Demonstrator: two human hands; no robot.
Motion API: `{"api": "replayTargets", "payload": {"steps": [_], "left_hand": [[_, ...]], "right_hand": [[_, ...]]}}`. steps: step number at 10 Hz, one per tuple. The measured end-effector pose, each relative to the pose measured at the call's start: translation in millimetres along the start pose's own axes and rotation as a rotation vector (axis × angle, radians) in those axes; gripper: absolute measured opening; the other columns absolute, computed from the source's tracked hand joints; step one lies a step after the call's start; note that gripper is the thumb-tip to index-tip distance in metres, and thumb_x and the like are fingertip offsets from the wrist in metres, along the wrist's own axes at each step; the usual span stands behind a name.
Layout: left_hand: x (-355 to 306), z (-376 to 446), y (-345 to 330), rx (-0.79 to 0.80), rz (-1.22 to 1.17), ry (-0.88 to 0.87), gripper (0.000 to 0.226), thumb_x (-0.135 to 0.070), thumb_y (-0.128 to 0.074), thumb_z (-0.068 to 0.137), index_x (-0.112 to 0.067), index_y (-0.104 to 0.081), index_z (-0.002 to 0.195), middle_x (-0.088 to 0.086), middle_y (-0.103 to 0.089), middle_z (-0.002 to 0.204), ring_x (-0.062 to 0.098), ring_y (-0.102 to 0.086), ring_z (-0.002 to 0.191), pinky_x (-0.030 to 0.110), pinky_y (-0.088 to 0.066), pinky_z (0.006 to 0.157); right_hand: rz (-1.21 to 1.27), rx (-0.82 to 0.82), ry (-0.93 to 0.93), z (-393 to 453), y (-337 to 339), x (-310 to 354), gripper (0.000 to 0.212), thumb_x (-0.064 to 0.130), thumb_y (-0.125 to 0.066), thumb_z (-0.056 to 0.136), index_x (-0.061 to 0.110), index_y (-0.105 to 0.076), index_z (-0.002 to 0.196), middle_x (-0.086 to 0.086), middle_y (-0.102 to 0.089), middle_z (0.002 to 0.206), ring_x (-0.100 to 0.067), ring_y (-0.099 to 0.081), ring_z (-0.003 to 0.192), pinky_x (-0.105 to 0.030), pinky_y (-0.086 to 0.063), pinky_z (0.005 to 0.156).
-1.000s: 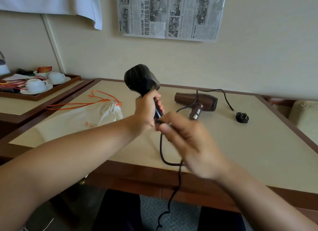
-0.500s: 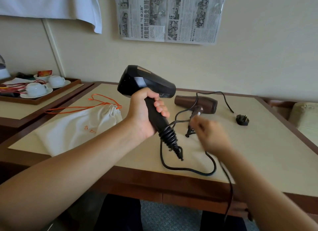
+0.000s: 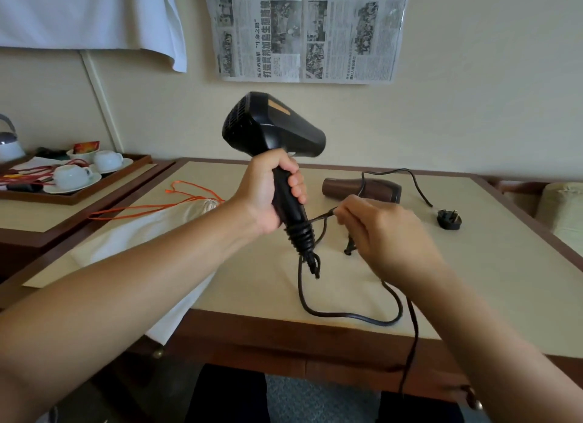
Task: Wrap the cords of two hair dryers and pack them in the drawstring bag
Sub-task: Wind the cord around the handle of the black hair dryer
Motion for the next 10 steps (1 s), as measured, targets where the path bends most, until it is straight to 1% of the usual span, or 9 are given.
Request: {"api": "replayTargets", "payload": {"steps": [1, 2, 3, 4, 5, 7, 8, 9, 10], "left_hand": [[12.4, -4.7, -6.2, 0.001, -0.108, 0.055, 0.023, -0.009, -0.042, 0.085, -0.018, -0.038, 0.064, -0.002, -0.035, 0.053, 0.014, -0.032, 0.045, 0.023, -0.035, 0.046], [28.4, -6.2, -14.9, -0.015, -0.251, 0.085, 0.023, -0.012, -0.042, 0.084, -0.018, -0.038, 0.063, -0.004, -0.034, 0.054, 0.012, -0.032, 0.044, 0.023, -0.034, 0.044], [36.4, -6.9, -22.2, 0.001, -0.255, 0.077, 0.023, -0.011, -0.043, 0.085, -0.017, -0.039, 0.063, -0.004, -0.035, 0.054, 0.012, -0.033, 0.044, 0.022, -0.034, 0.046], [31.4, 0.7, -24.2, 0.038, -0.098, 0.010, 0.022, -0.008, -0.049, 0.082, -0.016, -0.041, 0.063, -0.001, -0.039, 0.052, 0.014, -0.038, 0.047, 0.025, -0.038, 0.050], [22.0, 5.2, -19.6, 0.059, 0.004, -0.030, 0.022, -0.006, -0.052, 0.080, -0.016, -0.043, 0.061, 0.001, -0.043, 0.052, 0.016, -0.041, 0.047, 0.027, -0.041, 0.051], [17.8, -3.9, -12.1, 0.050, 0.060, -0.038, 0.026, -0.005, -0.047, 0.085, -0.016, -0.041, 0.063, 0.001, -0.040, 0.053, 0.017, -0.038, 0.048, 0.028, -0.039, 0.052], [23.3, -11.3, -13.9, 0.048, -0.060, 0.055, 0.025, -0.008, -0.045, 0.085, -0.017, -0.039, 0.062, -0.002, -0.037, 0.053, 0.014, -0.035, 0.045, 0.025, -0.038, 0.047], [35.5, -14.7, -22.3, 0.060, -0.146, 0.106, 0.025, -0.010, -0.044, 0.085, -0.018, -0.038, 0.062, -0.003, -0.035, 0.053, 0.013, -0.034, 0.045, 0.023, -0.037, 0.046], [49.0, -10.6, -32.1, 0.103, -0.153, 0.058, 0.026, -0.010, -0.050, 0.088, -0.016, -0.042, 0.064, -0.002, -0.037, 0.055, 0.014, -0.037, 0.048, 0.025, -0.042, 0.050]], "right_hand": [[0.111, -0.011, -0.055, -1.7, -23.3, -1.2, 0.043, 0.050, -0.023, 0.108, 0.020, -0.051, 0.093, 0.009, -0.044, 0.060, -0.024, -0.046, 0.046, -0.028, -0.032, 0.046], [0.447, 0.345, 0.086, -4.1, -53.9, 18.2, 0.069, -0.018, -0.035, 0.073, 0.041, -0.069, 0.088, 0.017, -0.059, 0.057, -0.013, -0.062, 0.055, -0.024, -0.041, 0.052], [0.378, 0.259, 0.356, -32.9, -79.1, 57.3, 0.070, 0.032, -0.010, 0.110, 0.036, -0.078, 0.094, 0.016, -0.074, 0.082, -0.007, -0.070, 0.072, -0.024, -0.053, 0.069], [1.054, 0.515, -0.418, -43.6, -98.9, 63.3, 0.034, 0.032, -0.037, 0.109, 0.016, -0.060, 0.088, 0.004, -0.053, 0.062, -0.013, -0.048, 0.049, -0.030, -0.039, 0.047], [0.913, 0.489, -0.437, -31.5, -66.4, 53.9, 0.034, 0.033, -0.044, 0.106, 0.022, -0.057, 0.077, 0.004, -0.046, 0.059, -0.012, -0.040, 0.050, -0.028, -0.032, 0.050], [0.256, 0.110, 0.035, -9.3, -17.2, 9.6, 0.033, 0.046, -0.042, 0.105, 0.022, -0.056, 0.087, 0.007, -0.052, 0.063, -0.015, -0.049, 0.055, -0.031, -0.038, 0.051], [-0.073, 0.066, -0.034, -14.0, -31.7, -22.9, 0.039, 0.053, -0.023, 0.106, 0.022, -0.045, 0.097, 0.006, -0.053, 0.067, -0.024, -0.052, 0.052, -0.035, -0.045, 0.049], [0.030, 0.218, -0.189, -29.2, -61.7, -16.5, 0.025, 0.040, -0.034, 0.107, 0.019, -0.047, 0.111, -0.009, -0.064, 0.082, -0.034, -0.065, 0.071, -0.044, -0.056, 0.065], [0.720, 0.474, -0.377, -55.0, -99.3, 47.6, 0.015, 0.028, -0.043, 0.108, 0.017, -0.053, 0.109, -0.010, -0.063, 0.089, -0.020, -0.062, 0.077, -0.036, -0.051, 0.071]]}}
Point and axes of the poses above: each hand's wrist, its own z-axis towards the middle knuckle, its own y-axis out of the back of the hand, x = y × z, the point moved 6 cm from there along z, towards the middle knuckle
